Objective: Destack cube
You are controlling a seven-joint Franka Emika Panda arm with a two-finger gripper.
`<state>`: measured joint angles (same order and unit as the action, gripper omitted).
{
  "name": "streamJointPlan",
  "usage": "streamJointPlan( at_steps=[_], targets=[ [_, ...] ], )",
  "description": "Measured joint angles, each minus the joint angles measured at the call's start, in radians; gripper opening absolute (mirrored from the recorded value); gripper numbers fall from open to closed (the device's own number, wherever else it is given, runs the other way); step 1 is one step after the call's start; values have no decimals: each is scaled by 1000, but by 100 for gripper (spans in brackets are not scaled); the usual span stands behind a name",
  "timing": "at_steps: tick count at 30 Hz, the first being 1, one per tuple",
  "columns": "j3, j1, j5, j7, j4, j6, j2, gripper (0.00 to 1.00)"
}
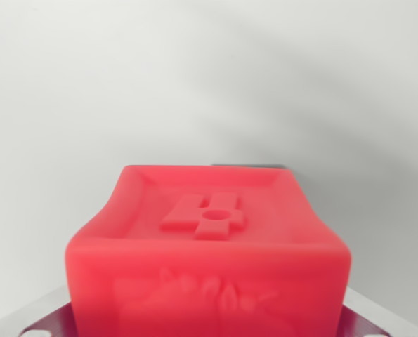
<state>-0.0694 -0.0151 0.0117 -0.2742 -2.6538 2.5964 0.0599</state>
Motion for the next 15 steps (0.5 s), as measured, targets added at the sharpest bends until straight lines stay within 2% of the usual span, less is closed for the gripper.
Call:
streamJointPlan(
  at_steps=[15],
  targets=[
    [27,36,-5,-78,45,-6,-38,0]
  ],
)
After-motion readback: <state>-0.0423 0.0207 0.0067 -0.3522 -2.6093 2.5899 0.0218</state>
